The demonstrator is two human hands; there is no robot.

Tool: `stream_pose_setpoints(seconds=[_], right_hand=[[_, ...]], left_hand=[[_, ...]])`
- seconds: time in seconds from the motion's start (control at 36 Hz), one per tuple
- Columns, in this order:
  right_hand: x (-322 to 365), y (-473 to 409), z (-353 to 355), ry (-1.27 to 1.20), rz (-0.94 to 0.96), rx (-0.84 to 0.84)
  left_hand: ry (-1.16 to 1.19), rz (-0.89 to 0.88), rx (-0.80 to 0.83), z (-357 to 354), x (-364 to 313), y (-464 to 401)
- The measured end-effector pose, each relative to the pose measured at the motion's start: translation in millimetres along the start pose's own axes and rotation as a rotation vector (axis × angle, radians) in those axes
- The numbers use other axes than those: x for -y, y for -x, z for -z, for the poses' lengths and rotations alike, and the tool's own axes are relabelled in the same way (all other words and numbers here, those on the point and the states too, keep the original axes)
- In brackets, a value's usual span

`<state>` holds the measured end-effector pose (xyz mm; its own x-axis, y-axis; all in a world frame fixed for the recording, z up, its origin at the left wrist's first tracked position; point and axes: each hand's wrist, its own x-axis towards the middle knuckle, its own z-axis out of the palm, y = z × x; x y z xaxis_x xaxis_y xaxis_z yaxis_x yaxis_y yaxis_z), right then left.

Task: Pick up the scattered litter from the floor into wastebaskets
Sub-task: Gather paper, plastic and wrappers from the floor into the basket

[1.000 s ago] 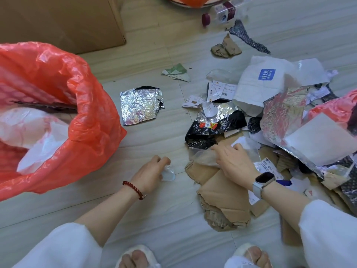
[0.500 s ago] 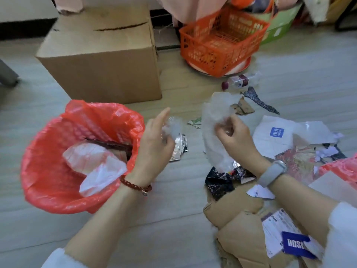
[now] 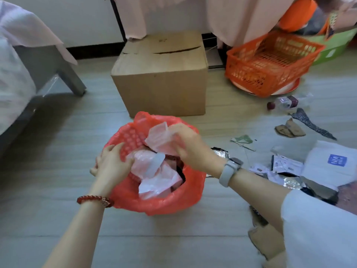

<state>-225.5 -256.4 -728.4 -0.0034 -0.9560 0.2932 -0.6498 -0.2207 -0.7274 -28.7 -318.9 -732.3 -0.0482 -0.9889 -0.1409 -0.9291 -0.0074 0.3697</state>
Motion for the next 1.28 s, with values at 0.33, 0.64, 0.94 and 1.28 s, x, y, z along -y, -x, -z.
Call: stream_pose_setpoints(seconds=[0.33,0.64,0.94,1.28], right_hand=[[-13.8,-2.4,-68.0,0.683,-0.137,1.151],[-18.4,-0.8,23.2,0.113,-0.018,0.271],[-149.9,111.4,126.1,0.243,-0.662,0.005],[-238.8,253.3,101.4,0.622,-0.904,0.604]], left_hand=[[0.219,-0.099,-0.190,-20.6,20.5,-2.3],[0.323,-0.398,-0.280,-23.1,-44.6,-0.3],[0.338,-0.840,0.059,-132.4,-184.8,52.5],[0.054,-0.688,0.750,-298.1,-185.0,114.9]])
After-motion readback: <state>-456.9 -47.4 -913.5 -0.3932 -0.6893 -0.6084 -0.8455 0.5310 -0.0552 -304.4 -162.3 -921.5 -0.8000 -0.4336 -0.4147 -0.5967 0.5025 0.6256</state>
